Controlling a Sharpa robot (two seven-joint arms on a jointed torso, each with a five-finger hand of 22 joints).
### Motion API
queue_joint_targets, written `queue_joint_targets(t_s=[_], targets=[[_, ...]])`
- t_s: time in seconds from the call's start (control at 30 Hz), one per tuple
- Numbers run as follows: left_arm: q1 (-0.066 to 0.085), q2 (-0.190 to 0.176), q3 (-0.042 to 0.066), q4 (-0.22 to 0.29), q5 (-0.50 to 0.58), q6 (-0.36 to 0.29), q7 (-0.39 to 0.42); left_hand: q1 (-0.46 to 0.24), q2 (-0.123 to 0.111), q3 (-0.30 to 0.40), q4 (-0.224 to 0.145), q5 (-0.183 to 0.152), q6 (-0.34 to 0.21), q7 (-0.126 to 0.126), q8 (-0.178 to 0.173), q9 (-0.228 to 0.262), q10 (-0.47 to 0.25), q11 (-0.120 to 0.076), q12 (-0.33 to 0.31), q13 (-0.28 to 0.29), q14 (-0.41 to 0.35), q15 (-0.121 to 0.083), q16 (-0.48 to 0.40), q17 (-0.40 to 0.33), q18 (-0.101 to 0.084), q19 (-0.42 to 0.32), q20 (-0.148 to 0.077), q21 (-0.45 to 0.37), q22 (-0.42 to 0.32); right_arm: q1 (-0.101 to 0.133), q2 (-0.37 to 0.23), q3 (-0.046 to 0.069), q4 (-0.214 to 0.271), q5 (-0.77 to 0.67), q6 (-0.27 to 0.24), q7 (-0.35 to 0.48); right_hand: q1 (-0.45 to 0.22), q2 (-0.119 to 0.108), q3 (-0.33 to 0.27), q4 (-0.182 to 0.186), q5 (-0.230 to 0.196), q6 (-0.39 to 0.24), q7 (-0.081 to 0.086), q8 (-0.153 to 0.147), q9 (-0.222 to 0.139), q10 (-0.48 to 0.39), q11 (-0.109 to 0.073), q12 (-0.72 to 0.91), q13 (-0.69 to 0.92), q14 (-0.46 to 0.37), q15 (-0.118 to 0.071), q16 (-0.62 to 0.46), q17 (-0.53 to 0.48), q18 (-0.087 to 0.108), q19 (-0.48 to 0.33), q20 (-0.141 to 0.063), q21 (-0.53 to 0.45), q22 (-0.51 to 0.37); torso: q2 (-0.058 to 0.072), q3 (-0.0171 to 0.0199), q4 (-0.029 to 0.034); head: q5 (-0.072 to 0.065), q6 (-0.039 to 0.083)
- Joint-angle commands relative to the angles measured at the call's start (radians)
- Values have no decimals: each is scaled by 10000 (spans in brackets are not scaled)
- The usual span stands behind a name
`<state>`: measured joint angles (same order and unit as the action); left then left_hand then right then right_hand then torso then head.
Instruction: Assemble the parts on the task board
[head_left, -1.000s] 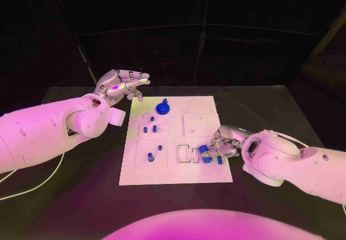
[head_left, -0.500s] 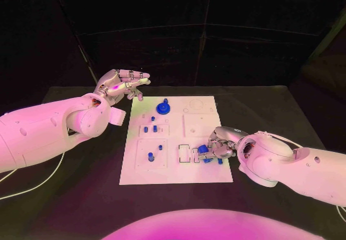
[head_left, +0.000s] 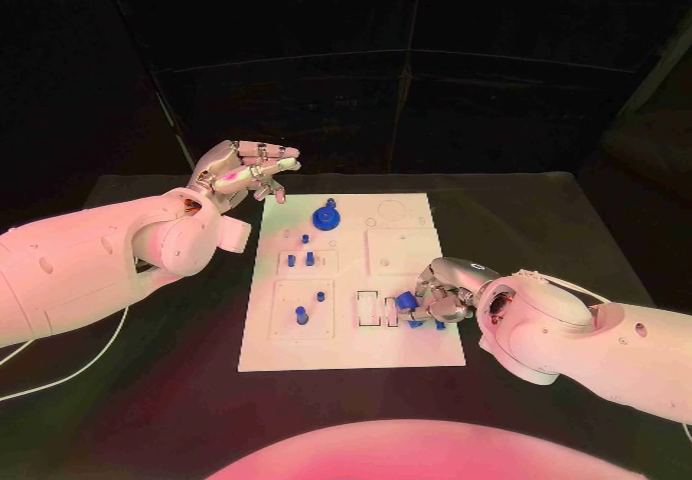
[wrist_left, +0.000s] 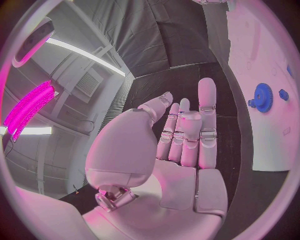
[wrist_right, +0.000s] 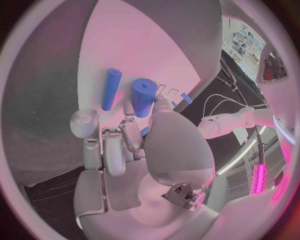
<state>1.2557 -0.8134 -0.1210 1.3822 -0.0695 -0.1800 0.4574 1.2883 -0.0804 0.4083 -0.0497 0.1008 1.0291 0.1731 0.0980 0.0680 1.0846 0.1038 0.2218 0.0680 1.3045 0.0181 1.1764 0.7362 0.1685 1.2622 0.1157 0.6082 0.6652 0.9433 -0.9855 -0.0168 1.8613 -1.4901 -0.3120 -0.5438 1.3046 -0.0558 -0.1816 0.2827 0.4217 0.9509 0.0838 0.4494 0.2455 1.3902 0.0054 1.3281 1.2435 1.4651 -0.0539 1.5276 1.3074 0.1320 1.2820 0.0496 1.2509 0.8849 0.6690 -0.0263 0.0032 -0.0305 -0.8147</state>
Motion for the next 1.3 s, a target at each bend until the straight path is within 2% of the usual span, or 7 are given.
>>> queue_joint_targets(t_s=[0.03, 0.33, 0.6, 0.83, 0.9, 1.07, 1.3], targets=[[11, 19, 1, -2, 53, 116, 30, -33, 61, -72, -14, -37, -41, 26, 57, -5, -62, 17, 52, 16, -83, 0, -43, -9, 140, -35, -3, -16, -12, -22, -101, -23, 244, 478, -923, 196, 96, 22, -43, -11, 177, 77, -5, 64, 105, 89, 1, 49, 63, 862, -71, 47, 1619, -126, 98, -10, 50, 23, -6, -14, 16, 17, 14], [7, 63, -36, -12, 53, 122, 35, -33, 61, -72, -14, -37, -41, 26, 57, -5, -62, 17, 52, 16, -83, 0, -43, -9, 140, -35, -3, -16, -12, -13, -112, -16, 665, 1032, -1361, 488, 107, 79, -54, 1, 273, 90, -14, 85, 147, 61, -6, 0, 16, 856, -76, 38, 1597, -123, 89, -14, 41, 6, 11, -19, 21, 48, 40], [7, 75, -45, 2, 53, 123, 46, -33, 61, -72, -14, -37, -41, 26, 57, -5, -62, 17, 52, 16, -83, 0, -43, -9, 140, -35, -3, -16, -12, -13, 155, -15, 564, 1191, -1378, 525, 99, 133, -62, 20, 334, 91, -16, 91, 173, 63, -9, -7, 21, 858, -79, 43, 1609, -122, 87, -17, 40, 4, 18, -30, 39, 102, 35], [7, 74, -48, 7, 54, 121, 47, -33, 61, -72, -14, -37, -41, 26, 57, -5, -62, 17, 52, 16, -83, 0, -43, -9, 140, -35, -3, -16, -12, -14, 512, -14, 365, 1222, -1365, 472, 31, 180, -104, 53, 392, 93, -19, 97, 210, 72, -11, -9, 37, 859, -82, 45, 1615, -122, 85, -20, 40, 5, 13, -14, 1, 163, 32], [7, 82, -48, 13, 54, 127, 45, -33, 61, -72, -14, -37, -41, 26, 57, -5, -62, 17, 52, 16, -83, 0, -43, -9, 140, -35, -3, -16, -12, -14, 645, -13, 261, 1230, -1323, 383, -109, 221, -173, 74, 371, 95, -25, 104, 248, 74, -13, -20, 39, 858, -83, 44, 1611, -123, 84, -21, 40, 6, 20, -17, 16, 153, 31], [8, 88, -49, 16, 54, 129, 37, -33, 61, -72, -14, -37, -41, 26, 57, -5, -62, 17, 52, 16, -83, 0, -43, -9, 140, -35, -3, -16, -12, -13, 884, -13, 31, 1237, -1089, 123, -420, 314, -351, 74, 42, 101, -50, 127, 362, 66, -32, -71, 21, 853, -96, 37, 1597, -117, 70, -30, 28, -13, 18, -18, 11, 187, 25], [9, 85, -49, 30, 54, 132, 33, -33, 61, -72, -14, -37, -41, 26, 57, -5, -62, 17, 52, 16, -83, 0, -43, -9, 140, -35, -3, -16, -12, -12, 1142, -12, -165, 1239, -998, -79, -719, 367, -567, 77, -735, 91, -74, 149, 531, 76, -50, -112, 37, 852, -112, 34, 1598, -114, 58, -46, 12, -27, 15, -17, 0, 191, 9]])
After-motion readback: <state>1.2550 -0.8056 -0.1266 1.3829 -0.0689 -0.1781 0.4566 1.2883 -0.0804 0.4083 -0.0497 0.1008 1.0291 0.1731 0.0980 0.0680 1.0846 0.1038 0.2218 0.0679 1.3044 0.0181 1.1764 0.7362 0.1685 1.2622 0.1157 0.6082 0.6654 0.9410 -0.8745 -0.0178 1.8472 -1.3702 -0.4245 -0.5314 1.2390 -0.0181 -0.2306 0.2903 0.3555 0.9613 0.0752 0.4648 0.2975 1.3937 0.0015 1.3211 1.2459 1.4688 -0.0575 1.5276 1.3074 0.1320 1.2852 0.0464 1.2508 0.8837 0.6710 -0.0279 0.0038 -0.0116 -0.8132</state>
